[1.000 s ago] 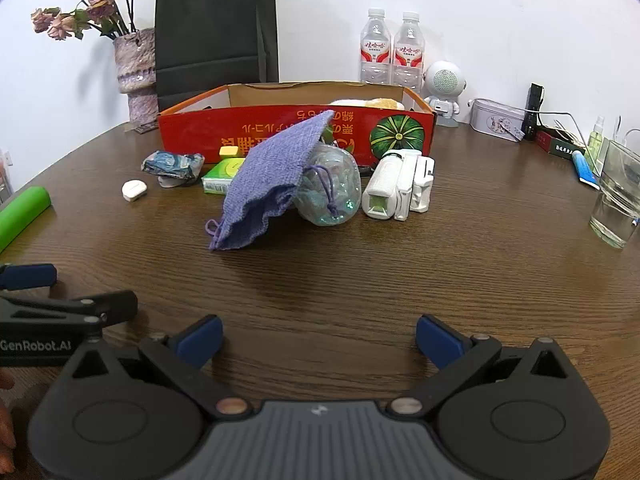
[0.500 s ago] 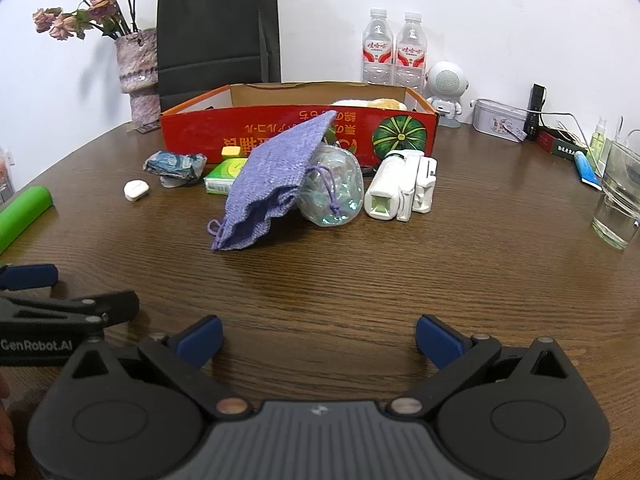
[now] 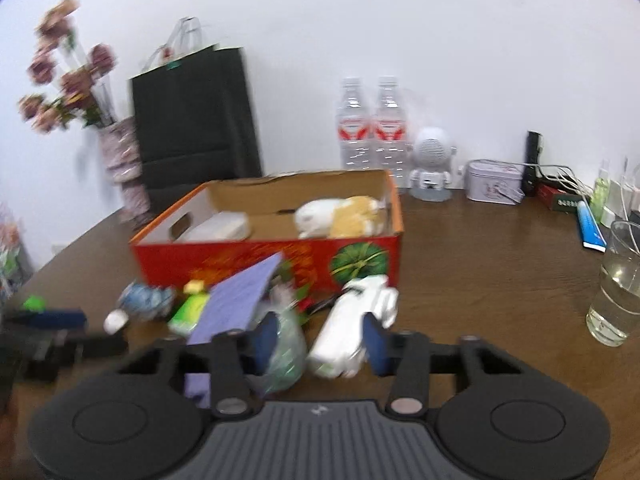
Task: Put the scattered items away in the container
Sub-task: 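Grasp the purple pouch with the left tool while the right tool grasps the clear ball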
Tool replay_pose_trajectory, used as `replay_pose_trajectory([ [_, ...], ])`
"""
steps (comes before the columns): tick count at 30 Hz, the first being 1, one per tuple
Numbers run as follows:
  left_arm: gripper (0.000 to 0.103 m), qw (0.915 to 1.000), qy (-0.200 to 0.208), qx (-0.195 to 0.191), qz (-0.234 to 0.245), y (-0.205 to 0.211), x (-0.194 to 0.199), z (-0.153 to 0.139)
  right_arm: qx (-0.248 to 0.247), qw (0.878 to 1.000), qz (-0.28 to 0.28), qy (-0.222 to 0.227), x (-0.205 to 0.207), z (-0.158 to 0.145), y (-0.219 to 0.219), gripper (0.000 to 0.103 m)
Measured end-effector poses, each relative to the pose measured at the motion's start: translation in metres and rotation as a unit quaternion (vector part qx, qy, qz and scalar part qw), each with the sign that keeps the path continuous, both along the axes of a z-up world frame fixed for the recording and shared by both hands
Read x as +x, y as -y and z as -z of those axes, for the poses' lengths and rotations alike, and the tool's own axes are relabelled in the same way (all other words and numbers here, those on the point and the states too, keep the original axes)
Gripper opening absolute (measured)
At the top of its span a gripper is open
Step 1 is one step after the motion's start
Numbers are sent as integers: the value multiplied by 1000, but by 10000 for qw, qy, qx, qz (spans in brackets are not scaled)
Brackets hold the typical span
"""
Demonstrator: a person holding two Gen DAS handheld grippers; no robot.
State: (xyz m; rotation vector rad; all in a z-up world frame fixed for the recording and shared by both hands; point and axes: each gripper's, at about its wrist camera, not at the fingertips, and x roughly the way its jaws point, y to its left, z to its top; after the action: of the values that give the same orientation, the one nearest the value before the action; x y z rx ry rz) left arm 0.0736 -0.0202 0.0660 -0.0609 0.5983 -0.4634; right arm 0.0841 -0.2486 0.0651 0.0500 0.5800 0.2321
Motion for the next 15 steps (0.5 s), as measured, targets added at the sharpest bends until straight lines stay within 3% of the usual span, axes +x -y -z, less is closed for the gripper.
replay_pose_trajectory([
  [2,103,9973,344,384,516,35,-1,12,-147,9998,148,-71,13,5,3,40],
  [4,101,9893,561,1276,425,66,-1,25,-90,9997,167,-160,20,12,8,40],
  [5,85,9858,618,1534,287,71,-1,29,-55,9997,156,-195,22,14,10,40],
  [6,72,9864,611,1517,189,69,-2,30,-59,9997,147,-204,22,17,10,40],
  [7,39,9897,546,1316,140,61,-3,29,-112,9997,127,-186,21,19,10,40],
  [8,22,9937,448,1023,83,49,-3,26,-178,9997,87,-160,20,20,9,41],
  [10,19,9976,348,583,-104,26,-6,20,-277,9995,-152,-95,16,20,3,42],
  [11,14,9980,322,477,-262,15,-7,19,-302,9990,-337,-67,14,20,-2,42],
  [15,11,9970,326,-151,-680,-25,-17,4,-459,9920,-1172,-84,12,26,-31,46],
])
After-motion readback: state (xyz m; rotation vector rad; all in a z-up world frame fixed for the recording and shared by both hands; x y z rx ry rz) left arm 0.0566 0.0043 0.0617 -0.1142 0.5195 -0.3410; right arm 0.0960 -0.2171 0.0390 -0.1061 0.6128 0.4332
